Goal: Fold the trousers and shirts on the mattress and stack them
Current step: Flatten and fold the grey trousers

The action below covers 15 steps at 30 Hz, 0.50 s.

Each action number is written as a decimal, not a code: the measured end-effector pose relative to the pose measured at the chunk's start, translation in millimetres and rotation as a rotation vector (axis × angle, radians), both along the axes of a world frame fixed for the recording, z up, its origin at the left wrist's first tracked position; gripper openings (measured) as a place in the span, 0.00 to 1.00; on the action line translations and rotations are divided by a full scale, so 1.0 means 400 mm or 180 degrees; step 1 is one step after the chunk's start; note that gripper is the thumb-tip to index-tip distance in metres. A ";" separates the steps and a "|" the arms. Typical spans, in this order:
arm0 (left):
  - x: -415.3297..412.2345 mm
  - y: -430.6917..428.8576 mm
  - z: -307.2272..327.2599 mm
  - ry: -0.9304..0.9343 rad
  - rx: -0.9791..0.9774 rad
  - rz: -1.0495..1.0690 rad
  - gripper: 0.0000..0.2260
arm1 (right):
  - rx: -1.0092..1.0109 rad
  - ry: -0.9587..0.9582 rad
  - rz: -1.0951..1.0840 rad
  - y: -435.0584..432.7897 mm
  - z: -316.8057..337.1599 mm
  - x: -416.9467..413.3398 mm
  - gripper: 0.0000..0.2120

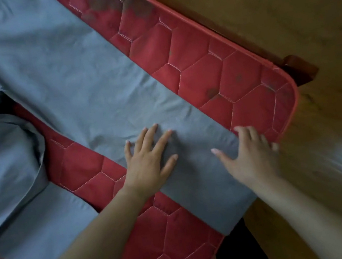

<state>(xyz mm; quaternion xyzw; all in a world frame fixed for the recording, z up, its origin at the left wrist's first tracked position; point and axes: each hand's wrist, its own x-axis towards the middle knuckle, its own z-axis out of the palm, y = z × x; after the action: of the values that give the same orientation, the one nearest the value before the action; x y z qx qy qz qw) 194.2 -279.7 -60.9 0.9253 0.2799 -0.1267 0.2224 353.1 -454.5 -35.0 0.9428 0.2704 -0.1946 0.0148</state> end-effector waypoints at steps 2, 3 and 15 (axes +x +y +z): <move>-0.001 0.008 -0.004 0.0127 0.0032 0.0374 0.26 | 0.0433 -0.0115 -0.0002 0.080 0.010 0.022 0.38; -0.003 0.015 -0.005 0.0196 0.0079 0.0541 0.26 | 0.0740 -0.0086 0.0056 0.132 0.007 0.038 0.36; -0.199 0.156 0.071 0.0215 0.0329 0.1795 0.21 | 0.0952 0.0815 0.2086 0.415 -0.067 -0.203 0.29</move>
<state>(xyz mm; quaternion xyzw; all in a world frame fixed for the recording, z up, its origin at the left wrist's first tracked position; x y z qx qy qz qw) 114.6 -217.5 -32.4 0.8163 0.5395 -0.0761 0.1919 271.7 -288.6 -61.8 0.7661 0.5826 -0.2541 -0.0954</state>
